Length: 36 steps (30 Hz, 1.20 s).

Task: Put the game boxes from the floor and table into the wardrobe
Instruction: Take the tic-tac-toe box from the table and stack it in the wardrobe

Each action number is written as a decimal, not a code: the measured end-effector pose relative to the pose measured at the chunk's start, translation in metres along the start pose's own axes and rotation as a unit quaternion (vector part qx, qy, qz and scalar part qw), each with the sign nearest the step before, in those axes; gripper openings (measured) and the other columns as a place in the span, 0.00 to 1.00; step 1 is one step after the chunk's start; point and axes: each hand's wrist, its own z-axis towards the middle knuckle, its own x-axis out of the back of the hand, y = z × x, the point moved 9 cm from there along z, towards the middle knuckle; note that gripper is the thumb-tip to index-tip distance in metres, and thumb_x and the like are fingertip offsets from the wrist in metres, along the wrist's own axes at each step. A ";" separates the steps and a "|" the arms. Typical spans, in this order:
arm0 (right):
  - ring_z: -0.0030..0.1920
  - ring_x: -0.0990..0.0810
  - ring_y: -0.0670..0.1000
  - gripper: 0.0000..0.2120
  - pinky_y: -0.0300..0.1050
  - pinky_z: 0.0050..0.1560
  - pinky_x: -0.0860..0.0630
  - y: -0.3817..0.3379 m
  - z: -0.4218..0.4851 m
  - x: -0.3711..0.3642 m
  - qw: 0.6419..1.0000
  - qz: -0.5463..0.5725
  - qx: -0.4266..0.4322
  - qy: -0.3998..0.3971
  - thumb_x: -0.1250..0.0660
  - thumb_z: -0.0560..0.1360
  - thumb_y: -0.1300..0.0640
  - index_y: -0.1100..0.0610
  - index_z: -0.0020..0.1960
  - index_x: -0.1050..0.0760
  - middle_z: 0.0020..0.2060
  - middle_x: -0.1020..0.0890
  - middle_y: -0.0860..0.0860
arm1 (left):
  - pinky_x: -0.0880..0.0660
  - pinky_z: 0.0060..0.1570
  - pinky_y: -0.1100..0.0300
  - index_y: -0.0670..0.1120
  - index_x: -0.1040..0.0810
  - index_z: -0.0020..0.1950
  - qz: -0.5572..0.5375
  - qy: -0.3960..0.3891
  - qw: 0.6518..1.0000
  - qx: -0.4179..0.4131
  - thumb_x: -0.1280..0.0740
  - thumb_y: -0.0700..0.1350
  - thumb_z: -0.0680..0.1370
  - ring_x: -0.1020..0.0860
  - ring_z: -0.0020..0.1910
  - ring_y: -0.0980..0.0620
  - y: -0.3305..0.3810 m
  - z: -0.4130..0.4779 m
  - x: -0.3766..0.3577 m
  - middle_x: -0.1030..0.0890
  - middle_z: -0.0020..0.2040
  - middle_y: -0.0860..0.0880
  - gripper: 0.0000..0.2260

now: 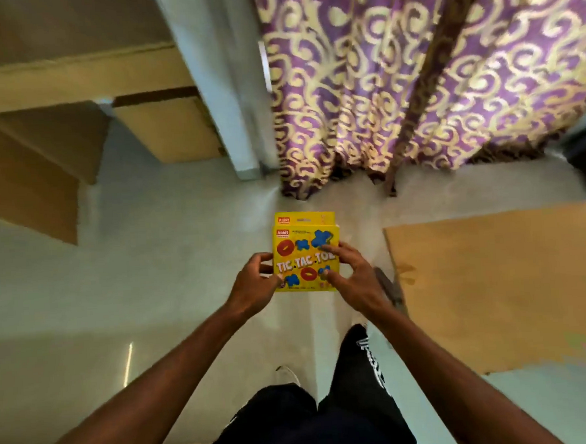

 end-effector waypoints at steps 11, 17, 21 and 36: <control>0.60 0.24 0.44 0.28 0.28 0.57 0.26 -0.201 0.019 -0.205 0.966 -0.062 0.213 -0.136 0.26 0.66 0.69 0.49 0.62 0.21 0.62 0.25 0.44 | 0.22 0.42 0.61 0.60 0.43 0.77 -0.035 0.271 0.958 -0.081 0.28 0.47 0.75 0.19 0.44 0.56 -0.064 -0.088 0.247 0.21 0.50 0.51 0.36; 0.61 0.25 0.41 0.27 0.23 0.57 0.32 -0.283 0.055 -0.316 0.932 -0.091 0.291 -0.195 0.28 0.67 0.69 0.47 0.62 0.21 0.64 0.24 0.44 | 0.20 0.47 0.55 0.64 0.43 0.76 -0.007 0.345 0.935 -0.077 0.28 0.49 0.75 0.21 0.47 0.56 -0.096 -0.083 0.349 0.24 0.55 0.51 0.35; 0.59 0.22 0.41 0.29 0.24 0.54 0.28 -0.330 0.083 -0.397 0.911 -0.078 0.318 -0.253 0.28 0.67 0.70 0.45 0.62 0.22 0.63 0.23 0.44 | 0.19 0.46 0.55 0.61 0.43 0.77 -0.015 0.386 0.921 -0.039 0.27 0.45 0.75 0.21 0.46 0.55 -0.123 -0.069 0.425 0.23 0.57 0.50 0.37; 0.61 0.25 0.39 0.27 0.30 0.61 0.27 -0.472 0.107 -0.722 0.790 -0.136 0.387 -0.455 0.28 0.69 0.67 0.50 0.65 0.23 0.61 0.25 0.43 | 0.19 0.39 0.58 0.62 0.41 0.76 -0.080 0.526 0.842 0.087 0.27 0.45 0.74 0.18 0.41 0.55 -0.260 -0.080 0.665 0.20 0.52 0.51 0.36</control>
